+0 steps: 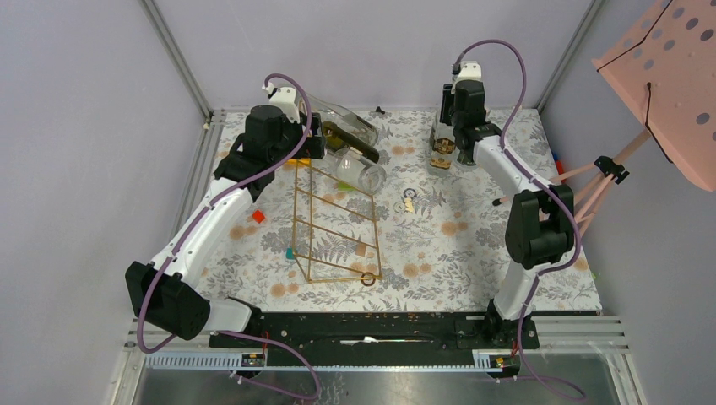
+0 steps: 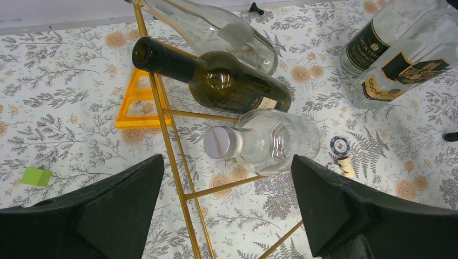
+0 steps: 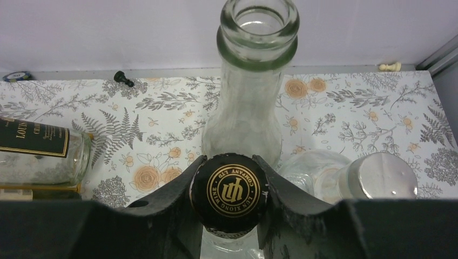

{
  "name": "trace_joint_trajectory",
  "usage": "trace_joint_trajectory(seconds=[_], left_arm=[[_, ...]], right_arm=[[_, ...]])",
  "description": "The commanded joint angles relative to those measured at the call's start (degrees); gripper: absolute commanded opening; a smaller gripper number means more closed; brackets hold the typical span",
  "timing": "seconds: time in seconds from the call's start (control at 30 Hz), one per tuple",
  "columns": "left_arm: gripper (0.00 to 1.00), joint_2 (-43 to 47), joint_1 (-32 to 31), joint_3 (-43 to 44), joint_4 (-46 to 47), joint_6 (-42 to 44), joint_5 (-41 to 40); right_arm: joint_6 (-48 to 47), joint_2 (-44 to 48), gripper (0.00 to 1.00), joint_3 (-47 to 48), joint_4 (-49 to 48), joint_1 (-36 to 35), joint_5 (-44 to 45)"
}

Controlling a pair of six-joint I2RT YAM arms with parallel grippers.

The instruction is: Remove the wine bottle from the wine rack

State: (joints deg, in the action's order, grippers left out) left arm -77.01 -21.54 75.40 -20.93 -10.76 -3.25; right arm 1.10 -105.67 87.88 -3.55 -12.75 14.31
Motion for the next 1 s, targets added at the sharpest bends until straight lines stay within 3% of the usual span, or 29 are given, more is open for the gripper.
trace_joint_trajectory(seconds=[0.0,0.4,0.73,0.97], left_arm=[[0.98,-0.2,-0.2,2.6,1.8,0.6,-0.5],[0.98,0.1,-0.3,2.6,1.8,0.8,-0.8],[0.98,0.7,-0.2,2.6,1.8,0.7,-1.3],[0.98,1.0,-0.3,2.9,1.4,0.2,-1.4]], right_arm=[[-4.0,4.9,0.34,-2.3,-10.3,0.7,1.3],[-4.8,8.6,0.60,-6.6,-11.4,0.7,-3.5],[-5.1,16.3,0.68,-8.6,-8.7,0.6,-4.1],[-3.3,24.6,0.71,-9.9,-0.9,0.7,-6.0]])
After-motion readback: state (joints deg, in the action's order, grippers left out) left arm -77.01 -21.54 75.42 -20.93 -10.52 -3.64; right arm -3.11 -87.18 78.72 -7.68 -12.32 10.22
